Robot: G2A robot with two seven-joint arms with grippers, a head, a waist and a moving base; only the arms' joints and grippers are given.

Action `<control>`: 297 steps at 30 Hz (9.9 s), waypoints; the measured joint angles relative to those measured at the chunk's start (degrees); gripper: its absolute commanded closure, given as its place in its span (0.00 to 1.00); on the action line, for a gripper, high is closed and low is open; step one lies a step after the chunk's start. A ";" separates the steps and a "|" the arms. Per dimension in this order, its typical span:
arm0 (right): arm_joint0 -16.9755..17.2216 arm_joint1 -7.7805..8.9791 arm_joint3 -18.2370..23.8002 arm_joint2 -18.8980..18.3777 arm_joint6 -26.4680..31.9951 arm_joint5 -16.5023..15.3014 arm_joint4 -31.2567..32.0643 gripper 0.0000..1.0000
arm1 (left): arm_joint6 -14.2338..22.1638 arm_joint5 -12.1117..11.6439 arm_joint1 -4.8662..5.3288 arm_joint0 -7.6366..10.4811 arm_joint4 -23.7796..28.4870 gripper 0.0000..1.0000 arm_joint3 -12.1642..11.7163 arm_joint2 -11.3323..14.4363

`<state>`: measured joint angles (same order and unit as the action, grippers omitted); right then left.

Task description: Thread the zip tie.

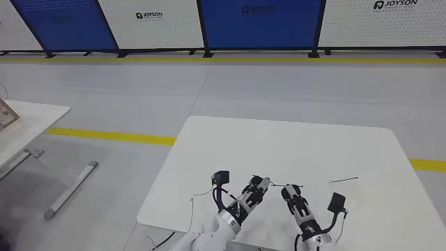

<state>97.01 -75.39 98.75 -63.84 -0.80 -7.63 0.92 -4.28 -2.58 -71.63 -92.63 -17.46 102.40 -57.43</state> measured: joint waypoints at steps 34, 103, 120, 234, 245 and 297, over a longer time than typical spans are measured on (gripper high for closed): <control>0.48 0.57 1.73 -2.54 8.71 -1.41 -3.03 0.00 | -0.63 1.28 -0.38 -0.28 10.29 1.00 2.47 -2.31; 1.78 2.01 6.61 -4.98 6.67 3.59 22.40 0.00 | -1.50 3.25 -0.67 -0.11 12.89 1.00 3.37 -2.12; 0.39 1.92 4.78 -1.68 0.27 9.10 42.26 0.00 | -2.05 7.30 -1.58 0.87 18.65 1.00 7.11 0.27; -5.63 0.35 -1.09 1.50 0.39 3.26 47.74 1.00 | -3.72 9.66 -3.76 3.01 20.79 1.00 2.25 2.48; -6.45 0.18 -2.25 2.04 1.23 2.96 47.82 1.00 | -3.90 8.26 -3.84 2.44 21.62 1.00 2.98 2.09; -5.51 0.24 -0.68 1.36 1.21 3.21 49.81 1.00 | -3.39 9.24 -4.17 2.44 19.74 1.00 2.20 1.98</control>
<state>91.50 -75.15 98.07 -62.48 0.42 -4.42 50.72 -7.67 6.66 -75.80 -90.19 2.27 104.60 -55.44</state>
